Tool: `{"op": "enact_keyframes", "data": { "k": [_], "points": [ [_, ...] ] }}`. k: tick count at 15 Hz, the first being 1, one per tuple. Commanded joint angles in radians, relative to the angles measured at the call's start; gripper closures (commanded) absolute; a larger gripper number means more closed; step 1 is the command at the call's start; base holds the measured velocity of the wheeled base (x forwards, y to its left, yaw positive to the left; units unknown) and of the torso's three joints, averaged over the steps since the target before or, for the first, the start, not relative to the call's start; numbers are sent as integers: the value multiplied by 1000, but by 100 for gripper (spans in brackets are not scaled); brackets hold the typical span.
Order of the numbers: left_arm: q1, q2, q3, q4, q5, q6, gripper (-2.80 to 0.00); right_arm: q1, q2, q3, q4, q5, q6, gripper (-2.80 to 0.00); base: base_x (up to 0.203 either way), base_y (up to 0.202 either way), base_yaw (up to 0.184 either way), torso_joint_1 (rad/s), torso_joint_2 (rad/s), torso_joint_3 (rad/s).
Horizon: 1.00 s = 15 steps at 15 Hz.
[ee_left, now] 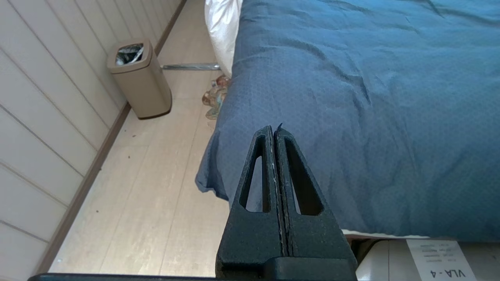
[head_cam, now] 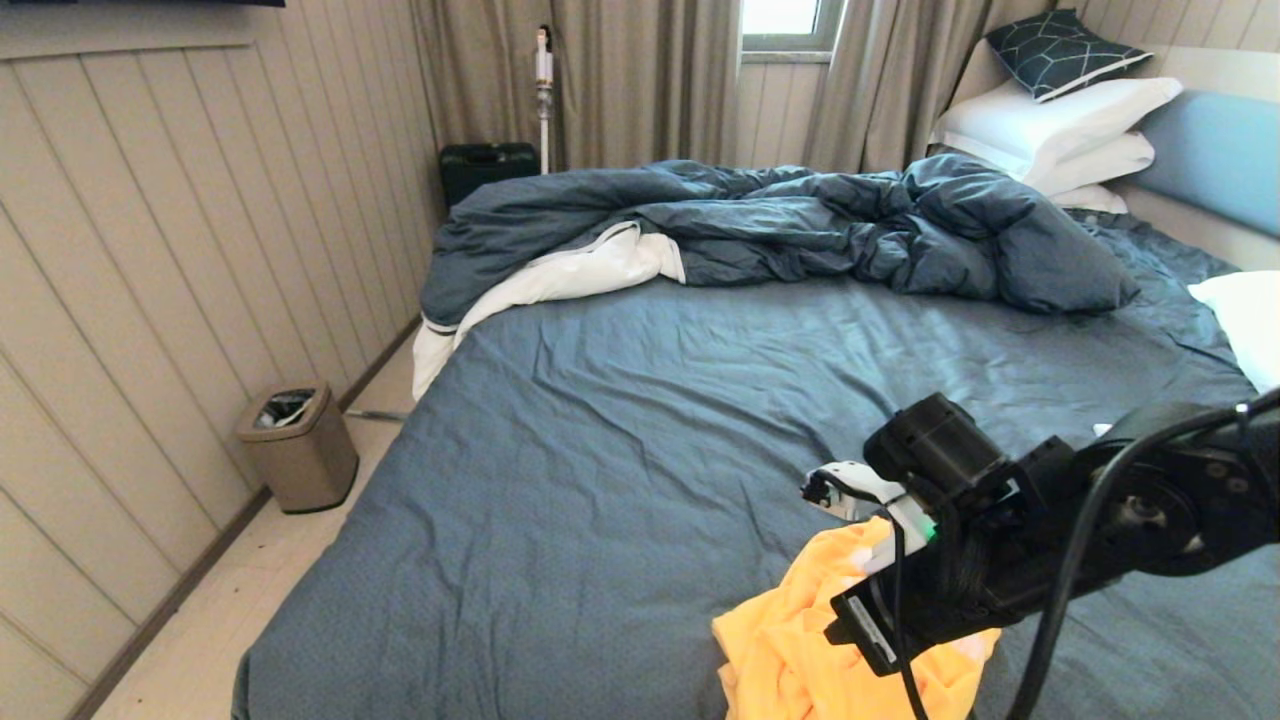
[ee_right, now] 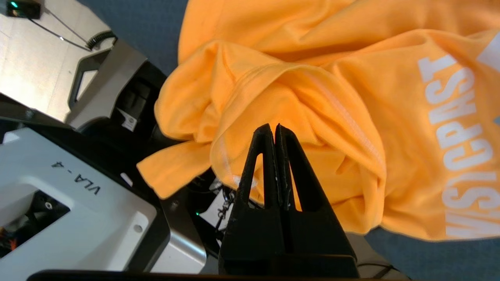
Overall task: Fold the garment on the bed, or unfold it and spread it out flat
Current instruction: Fold the yellow T-shirt
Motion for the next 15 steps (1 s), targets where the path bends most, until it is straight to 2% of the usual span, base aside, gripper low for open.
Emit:
{"op": "enact_keyframes", "data": {
  "k": [1,4,8,11,15],
  "points": [
    [1,1,0,2,-1,1,0,30,-14,-1,5,-31,0,-280,0,0,0,0,0,0],
    [1,1,0,2,-1,0,0,93,5,-29,7,-42,3,-280,0,0,0,0,0,0],
    [1,1,0,2,-1,0,0,176,91,-129,45,-81,57,-280,0,0,0,0,0,0],
    [1,1,0,0,1,-1,0,215,182,-193,95,-171,70,-280,0,0,0,0,0,0],
    [1,1,0,-1,4,-11,0,224,219,-242,134,-241,93,-280,0,0,0,0,0,0]
  ]
}}
